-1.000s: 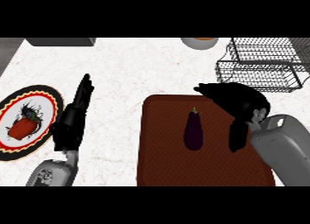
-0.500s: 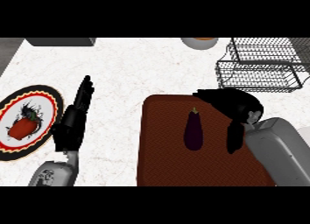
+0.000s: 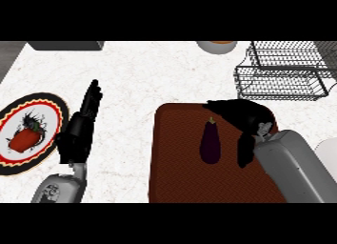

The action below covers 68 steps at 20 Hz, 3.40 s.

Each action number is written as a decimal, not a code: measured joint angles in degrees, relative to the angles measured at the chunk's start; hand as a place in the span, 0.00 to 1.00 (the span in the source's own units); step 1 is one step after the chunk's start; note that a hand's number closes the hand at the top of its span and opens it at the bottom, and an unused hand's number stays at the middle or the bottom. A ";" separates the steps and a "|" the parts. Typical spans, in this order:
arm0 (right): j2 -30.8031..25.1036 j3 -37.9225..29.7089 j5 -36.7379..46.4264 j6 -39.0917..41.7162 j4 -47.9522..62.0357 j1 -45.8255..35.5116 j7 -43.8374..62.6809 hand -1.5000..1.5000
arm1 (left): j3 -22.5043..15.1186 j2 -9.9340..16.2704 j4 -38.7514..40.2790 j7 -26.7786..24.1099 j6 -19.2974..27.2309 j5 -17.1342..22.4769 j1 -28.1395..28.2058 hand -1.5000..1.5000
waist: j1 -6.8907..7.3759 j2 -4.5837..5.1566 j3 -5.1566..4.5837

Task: Pick the eggplant from the tray and place it in the tiered basket

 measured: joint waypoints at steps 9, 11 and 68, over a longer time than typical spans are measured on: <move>5.22 -0.96 4.94 -1.71 7.63 -2.32 -1.74 0.00 | 1.06 -0.42 -1.69 0.27 -1.90 -0.64 1.56 0.50 | 0.12 0.02 0.00; 4.95 -1.30 6.05 -2.14 9.21 -2.62 -3.02 0.00 | 0.12 -1.57 -2.17 0.44 -1.09 -1.82 1.98 0.50 | 0.12 0.02 0.01; 5.62 -7.76 33.48 -10.90 -19.14 6.76 22.95 1.00 | 3.79 -3.71 -1.28 -0.18 -3.38 -4.16 1.61 0.50 | -0.98 -0.39 -0.04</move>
